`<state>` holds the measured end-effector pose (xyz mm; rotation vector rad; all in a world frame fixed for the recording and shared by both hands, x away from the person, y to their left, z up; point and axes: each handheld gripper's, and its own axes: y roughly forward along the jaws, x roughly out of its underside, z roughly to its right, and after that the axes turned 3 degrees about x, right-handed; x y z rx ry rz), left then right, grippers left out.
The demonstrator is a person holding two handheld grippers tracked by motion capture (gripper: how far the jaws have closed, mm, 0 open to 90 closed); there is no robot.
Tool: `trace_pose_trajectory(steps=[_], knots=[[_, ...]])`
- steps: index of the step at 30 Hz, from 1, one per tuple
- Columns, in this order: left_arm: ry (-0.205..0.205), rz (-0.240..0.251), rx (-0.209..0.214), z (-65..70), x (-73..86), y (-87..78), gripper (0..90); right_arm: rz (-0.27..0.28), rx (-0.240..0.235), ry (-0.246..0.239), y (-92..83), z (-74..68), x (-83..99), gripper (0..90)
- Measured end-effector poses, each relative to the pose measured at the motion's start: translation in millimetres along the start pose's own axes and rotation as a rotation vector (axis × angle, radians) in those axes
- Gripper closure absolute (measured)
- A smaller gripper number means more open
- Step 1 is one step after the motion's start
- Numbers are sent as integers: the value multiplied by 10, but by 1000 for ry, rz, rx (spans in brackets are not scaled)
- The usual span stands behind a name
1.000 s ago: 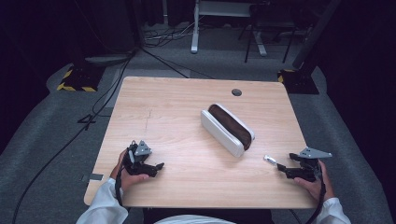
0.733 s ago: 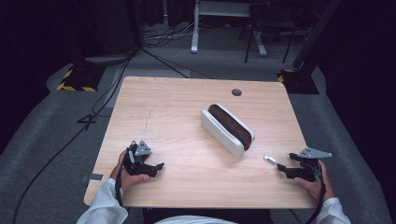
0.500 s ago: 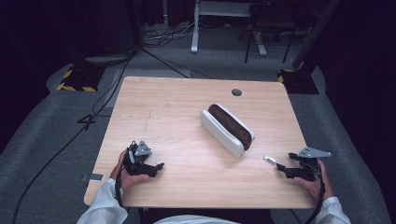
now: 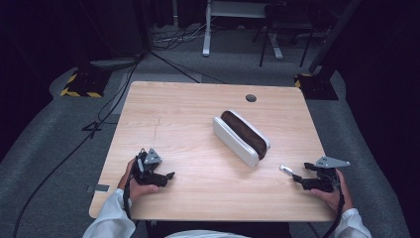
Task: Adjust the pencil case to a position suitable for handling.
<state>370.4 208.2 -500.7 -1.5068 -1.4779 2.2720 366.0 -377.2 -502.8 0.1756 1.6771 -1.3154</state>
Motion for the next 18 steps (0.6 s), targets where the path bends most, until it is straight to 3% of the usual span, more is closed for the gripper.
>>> trace_pose_trajectory(steps=[1,5,8,9,12,18], knots=[[0,0,0,0,0,0,185,0,0,0,0,0,0,241],[28,54,71,-7,-212,8,182,2,-2,2,2,-2,0,245],[56,90,85,4,-419,16,178,6,-5,6,4,-1,4,247],[56,90,85,4,-419,16,175,6,-5,6,4,-1,4,247],[129,132,119,80,-769,48,175,8,-9,8,3,7,8,251],[208,168,168,173,-1276,175,174,8,-9,6,3,5,8,250]])
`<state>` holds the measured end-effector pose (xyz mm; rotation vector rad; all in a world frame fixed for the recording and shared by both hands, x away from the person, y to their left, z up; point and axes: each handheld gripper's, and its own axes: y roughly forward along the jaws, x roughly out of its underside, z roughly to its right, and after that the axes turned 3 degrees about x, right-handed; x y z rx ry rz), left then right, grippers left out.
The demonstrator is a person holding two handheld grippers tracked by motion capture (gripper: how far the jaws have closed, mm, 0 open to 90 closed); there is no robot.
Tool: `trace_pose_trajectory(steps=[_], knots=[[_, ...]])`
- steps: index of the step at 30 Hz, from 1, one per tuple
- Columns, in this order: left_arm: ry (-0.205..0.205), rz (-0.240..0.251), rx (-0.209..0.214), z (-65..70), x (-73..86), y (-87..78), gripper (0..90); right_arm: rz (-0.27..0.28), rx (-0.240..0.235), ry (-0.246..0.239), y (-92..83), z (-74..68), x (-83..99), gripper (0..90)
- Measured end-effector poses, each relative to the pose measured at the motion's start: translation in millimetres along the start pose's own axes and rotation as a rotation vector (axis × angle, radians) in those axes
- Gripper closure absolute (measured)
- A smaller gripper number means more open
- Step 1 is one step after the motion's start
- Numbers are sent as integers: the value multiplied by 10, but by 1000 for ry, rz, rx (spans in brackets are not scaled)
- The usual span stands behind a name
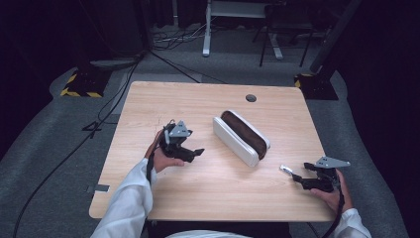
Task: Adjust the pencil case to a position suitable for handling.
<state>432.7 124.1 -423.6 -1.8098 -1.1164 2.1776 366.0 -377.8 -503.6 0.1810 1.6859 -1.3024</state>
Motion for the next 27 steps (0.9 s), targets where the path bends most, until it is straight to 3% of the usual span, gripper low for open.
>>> trace_pose_trajectory(steps=[6,9,11,14,16,17,20,27], knots=[[52,17,46,14,-300,216,166,0,1,1,0,-2,1,250],[103,8,52,47,-479,372,165,0,2,1,-1,-4,1,250],[95,23,69,22,-535,415,165,0,2,2,-1,-4,1,250],[96,31,61,-24,-584,454,161,1,3,1,-1,-5,2,250],[85,34,68,-82,-611,483,160,1,2,-1,-1,-5,2,250],[87,32,49,-138,-627,505,160,1,2,0,-1,-5,2,250],[58,42,71,-253,-636,537,158,1,2,-1,-1,-6,2,250],[30,-21,111,-401,-585,691,157,1,0,-3,-1,-7,2,250]])
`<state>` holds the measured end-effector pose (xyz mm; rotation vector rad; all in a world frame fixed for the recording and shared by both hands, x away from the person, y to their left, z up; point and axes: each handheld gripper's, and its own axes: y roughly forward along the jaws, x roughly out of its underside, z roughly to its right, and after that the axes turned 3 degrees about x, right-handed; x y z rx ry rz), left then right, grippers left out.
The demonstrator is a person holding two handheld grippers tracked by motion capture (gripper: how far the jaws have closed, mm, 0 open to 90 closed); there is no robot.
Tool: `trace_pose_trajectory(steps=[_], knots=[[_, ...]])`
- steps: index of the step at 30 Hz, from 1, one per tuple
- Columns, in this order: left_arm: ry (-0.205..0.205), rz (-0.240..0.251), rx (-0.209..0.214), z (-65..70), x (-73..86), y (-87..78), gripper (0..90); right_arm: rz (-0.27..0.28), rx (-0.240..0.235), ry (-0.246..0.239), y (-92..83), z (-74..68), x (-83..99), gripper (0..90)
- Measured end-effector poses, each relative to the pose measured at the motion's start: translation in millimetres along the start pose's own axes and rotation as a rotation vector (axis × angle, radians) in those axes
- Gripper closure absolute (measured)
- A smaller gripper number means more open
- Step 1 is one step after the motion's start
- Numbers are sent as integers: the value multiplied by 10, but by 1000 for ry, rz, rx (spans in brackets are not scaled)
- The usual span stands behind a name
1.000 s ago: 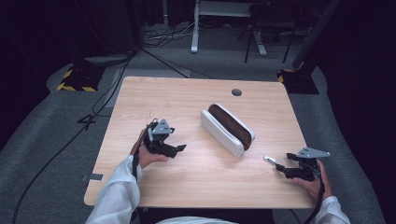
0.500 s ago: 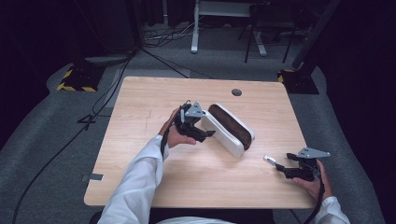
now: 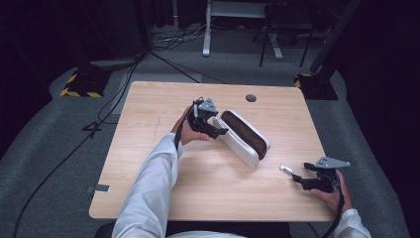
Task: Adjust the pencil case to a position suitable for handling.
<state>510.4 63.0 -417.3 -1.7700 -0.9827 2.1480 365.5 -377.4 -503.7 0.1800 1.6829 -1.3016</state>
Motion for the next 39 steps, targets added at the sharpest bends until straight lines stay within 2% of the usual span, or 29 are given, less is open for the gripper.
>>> trace_pose_trajectory(steps=[2,7,9,10,11,13,14,16,18,20,21,23,25,27,32,34,37,39], knots=[[12,-12,3,-1,20,42,149,0,0,0,0,0,0,250],[4,8,16,9,57,31,132,2,-3,-5,0,0,0,250],[-1,13,28,13,72,-2,187,1,-3,-3,0,-1,1,250],[-6,14,41,32,88,-21,187,2,-3,-5,0,0,0,251],[-4,-2,36,59,103,-26,208,2,-3,-5,0,0,0,250],[8,-30,55,110,135,-18,241,2,-3,-5,0,1,0,250],[25,-50,47,152,151,-14,249,2,-3,-4,1,0,0,250],[34,-45,47,194,165,-19,229,2,-3,-5,0,1,0,250],[42,-15,21,219,161,-70,229,1,-3,-3,0,0,0,250],[38,16,-8,189,138,-127,214,2,-2,-4,1,0,0,250],[38,16,-8,189,138,-127,200,1,-2,-2,1,0,0,250],[24,30,-41,117,93,-141,179,0,-2,0,0,-2,0,250],[16,35,-47,82,82,-135,162,1,-1,-3,1,0,0,250],[-10,41,-29,-3,66,-96,159,1,-2,-2,1,-1,0,250],[-24,-4,7,-89,64,50,158,0,-2,-2,0,0,0,250],[-30,-15,8,-98,74,97,139,2,-3,-4,1,1,0,251],[-44,-6,27,-112,85,86,158,2,-4,-5,0,1,0,251],[-40,-12,39,-96,95,59,189,2,-4,-5,0,1,1,251]])
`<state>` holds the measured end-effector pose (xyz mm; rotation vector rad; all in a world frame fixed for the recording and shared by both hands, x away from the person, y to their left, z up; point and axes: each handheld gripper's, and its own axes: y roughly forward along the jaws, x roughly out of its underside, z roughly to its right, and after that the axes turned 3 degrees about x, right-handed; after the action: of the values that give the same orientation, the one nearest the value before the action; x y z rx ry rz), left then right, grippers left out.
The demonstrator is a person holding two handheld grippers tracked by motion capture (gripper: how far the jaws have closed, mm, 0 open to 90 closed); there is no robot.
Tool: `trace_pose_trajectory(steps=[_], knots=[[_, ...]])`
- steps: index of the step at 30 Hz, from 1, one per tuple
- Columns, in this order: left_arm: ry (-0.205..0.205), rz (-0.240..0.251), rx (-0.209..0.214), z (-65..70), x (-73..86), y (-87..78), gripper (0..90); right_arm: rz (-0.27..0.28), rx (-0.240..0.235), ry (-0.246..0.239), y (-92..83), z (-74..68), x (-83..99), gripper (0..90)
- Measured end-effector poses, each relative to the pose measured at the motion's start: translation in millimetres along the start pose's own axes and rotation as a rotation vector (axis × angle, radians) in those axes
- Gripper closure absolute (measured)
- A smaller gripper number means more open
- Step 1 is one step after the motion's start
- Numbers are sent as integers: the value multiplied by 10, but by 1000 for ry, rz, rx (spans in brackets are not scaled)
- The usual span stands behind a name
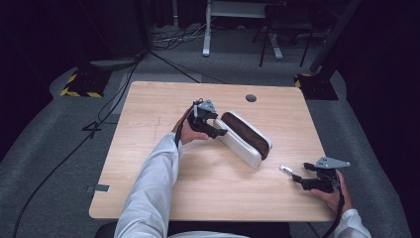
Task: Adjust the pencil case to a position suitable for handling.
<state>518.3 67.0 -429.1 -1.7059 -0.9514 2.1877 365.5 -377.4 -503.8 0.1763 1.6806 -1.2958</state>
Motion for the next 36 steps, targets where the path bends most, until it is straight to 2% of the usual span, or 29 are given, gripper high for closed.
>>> trace_pose_trajectory(steps=[3,7,8,9,10,15,17,20,21,22,24,26,27,28,29,31,32,33,36], knots=[[1,-8,15,51,27,-36,200,-1,-1,0,-1,0,0,251],[33,-22,7,212,51,-62,211,-1,0,2,-1,-1,0,251],[33,-22,7,212,51,-62,216,-1,0,2,-1,-1,0,251],[63,-30,10,315,69,-63,230,0,1,0,0,0,0,251],[79,-37,13,349,77,-66,233,-1,0,0,0,0,0,251],[103,-17,29,458,100,-95,274,-1,0,-1,0,0,0,251],[106,-13,24,472,102,-101,290,-2,0,1,-1,-2,0,251],[99,22,5,478,102,-84,279,-2,-1,3,-1,-1,-1,251],[104,31,-30,464,94,-55,288,-2,-3,1,-1,-1,0,249],[94,39,-23,452,93,-34,287,-2,-4,-1,-1,-2,-1,249],[102,28,-26,446,92,6,291,-2,-3,0,-1,-4,-1,250],[111,14,-16,450,89,60,321,-2,-4,0,-1,-4,-1,250],[111,14,-16,450,89,60,375,-2,-4,0,-1,-4,-1,250],[116,12,-12,454,88,75,375,-2,-5,-1,-1,-3,-1,250],[117,14,-8,457,89,84,416,-2,-5,-1,-1,-3,-1,250],[113,25,27,460,99,103,451,-2,-5,-1,-1,-3,-1,250],[118,25,31,463,102,104,473,-2,-5,0,-1,-3,-1,250],[142,23,65,479,113,92,547,-2,-5,-1,-1,-4,-1,251],[170,19,102,518,136,75,646,-2,-8,-2,-2,-3,0,251]])
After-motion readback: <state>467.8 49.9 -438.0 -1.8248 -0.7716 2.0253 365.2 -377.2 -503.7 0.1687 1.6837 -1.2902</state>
